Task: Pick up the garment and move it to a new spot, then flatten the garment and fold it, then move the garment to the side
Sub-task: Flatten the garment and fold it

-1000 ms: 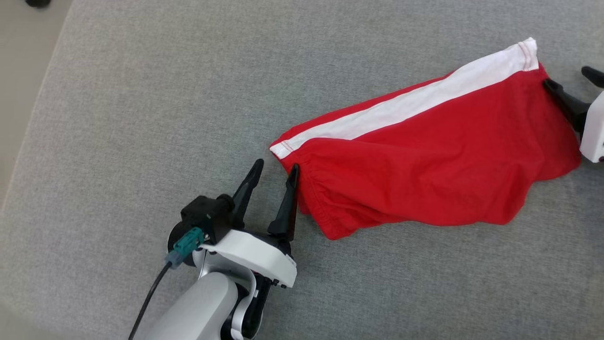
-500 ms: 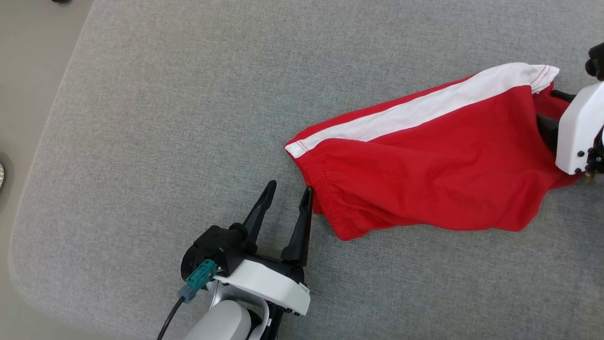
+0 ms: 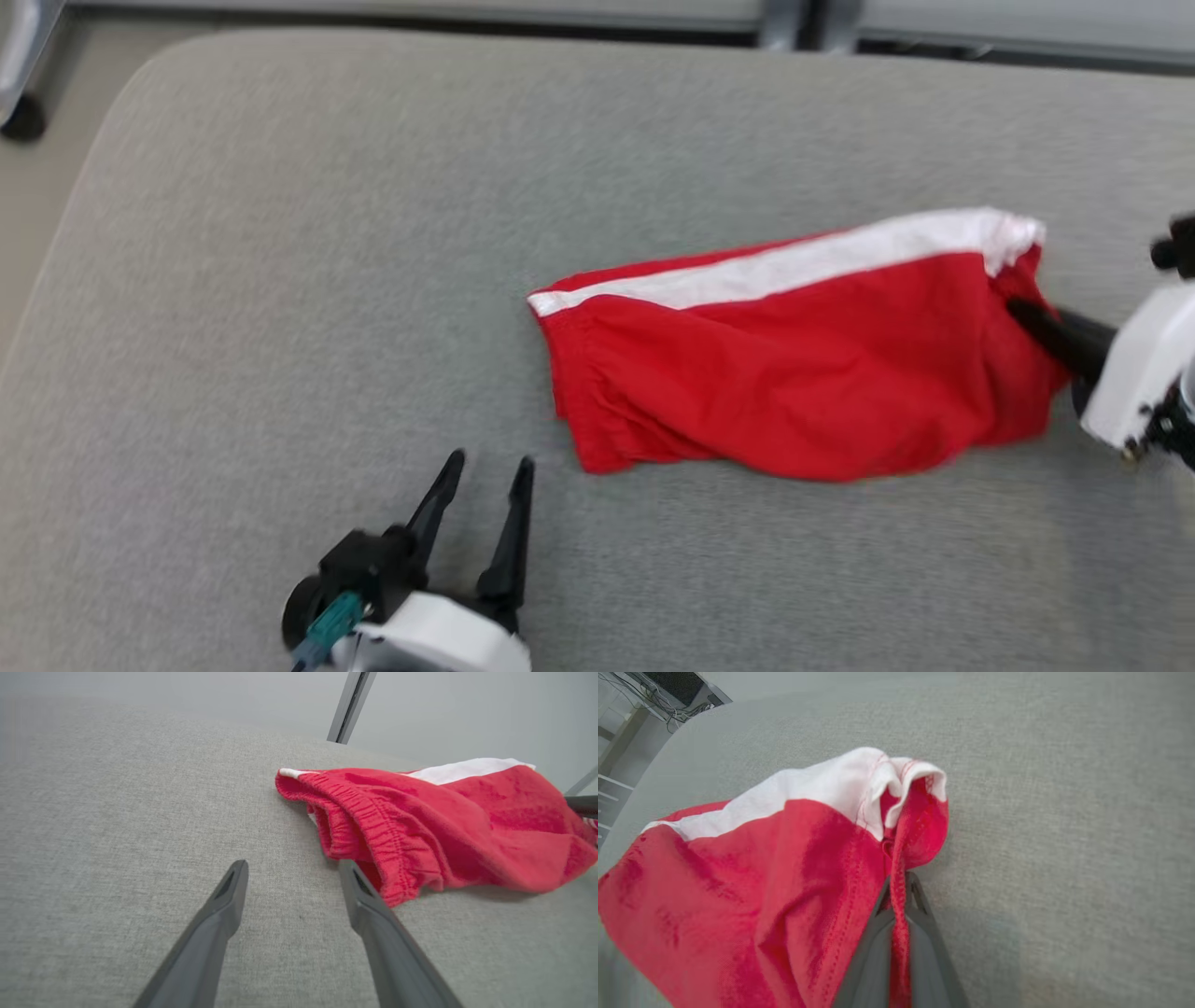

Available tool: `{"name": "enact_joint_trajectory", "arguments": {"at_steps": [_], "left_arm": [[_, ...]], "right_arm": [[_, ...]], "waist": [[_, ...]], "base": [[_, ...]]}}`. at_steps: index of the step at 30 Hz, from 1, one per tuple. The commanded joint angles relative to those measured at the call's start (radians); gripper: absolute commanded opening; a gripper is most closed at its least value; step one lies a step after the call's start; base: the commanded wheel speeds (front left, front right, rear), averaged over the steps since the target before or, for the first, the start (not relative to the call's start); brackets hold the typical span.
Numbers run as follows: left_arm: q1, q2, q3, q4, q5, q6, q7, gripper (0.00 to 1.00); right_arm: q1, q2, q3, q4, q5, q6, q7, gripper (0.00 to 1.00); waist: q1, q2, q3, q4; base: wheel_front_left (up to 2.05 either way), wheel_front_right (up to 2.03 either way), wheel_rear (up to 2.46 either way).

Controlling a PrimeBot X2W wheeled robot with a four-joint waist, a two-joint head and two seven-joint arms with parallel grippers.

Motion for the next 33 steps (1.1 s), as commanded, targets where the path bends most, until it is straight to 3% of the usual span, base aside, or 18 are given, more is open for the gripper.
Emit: {"name": "enact_joint_trajectory", "arguments": {"at_steps": [1,6,12,15,20,25,33], "left_arm": [[0.022,0.012,0.013,-0.004,0.009,-0.006,-0.001,1.00],[0.101,0.028,0.052,-0.025,0.057,-0.025,-0.002,1.00],[0.155,0.001,0.081,-0.030,0.070,-0.044,-0.002,1.00],[0.171,-0.018,0.093,-0.030,0.075,-0.052,-0.002,1.00],[0.184,-0.040,0.104,-0.027,0.086,-0.064,-0.002,1.00],[0.151,-0.053,0.102,-0.019,0.097,-0.077,-0.002,1.00],[0.082,-0.065,0.074,0.029,0.120,-0.105,-0.002,1.00]], "right_arm": [[0.030,-0.014,-0.015,0.016,0.016,0.001,-0.014,0.00],[0.151,-0.001,-0.069,0.074,0.094,0.001,-0.054,0.00],[0.204,-0.020,-0.139,0.157,0.139,0.001,-0.107,0.00],[0.199,-0.036,-0.166,0.115,0.165,0.001,-0.097,0.00],[0.181,-0.025,-0.180,-0.063,0.210,0.001,-0.056,0.00],[0.125,0.044,-0.167,-0.126,0.196,0.001,-0.031,0.00],[0.005,0.286,-0.094,-0.014,0.094,0.001,-0.007,0.00]], "waist": [[0.0000,0.0000,-0.086,-0.086],[0.0000,0.0000,-0.134,-0.122],[0.0000,0.0000,-0.160,-0.123],[0.0000,0.0000,-0.174,-0.119],[0.0000,0.0000,-0.176,-0.127],[0.0000,0.0000,-0.152,-0.127],[0.0000,0.0000,-0.113,-0.045]], "base": [[0.00,0.00,0.00],[0.00,0.00,0.00],[0.00,0.00,0.00],[0.00,0.00,0.00],[0.00,0.00,0.00],[0.00,0.00,0.00],[0.00,0.00,0.00]]}}
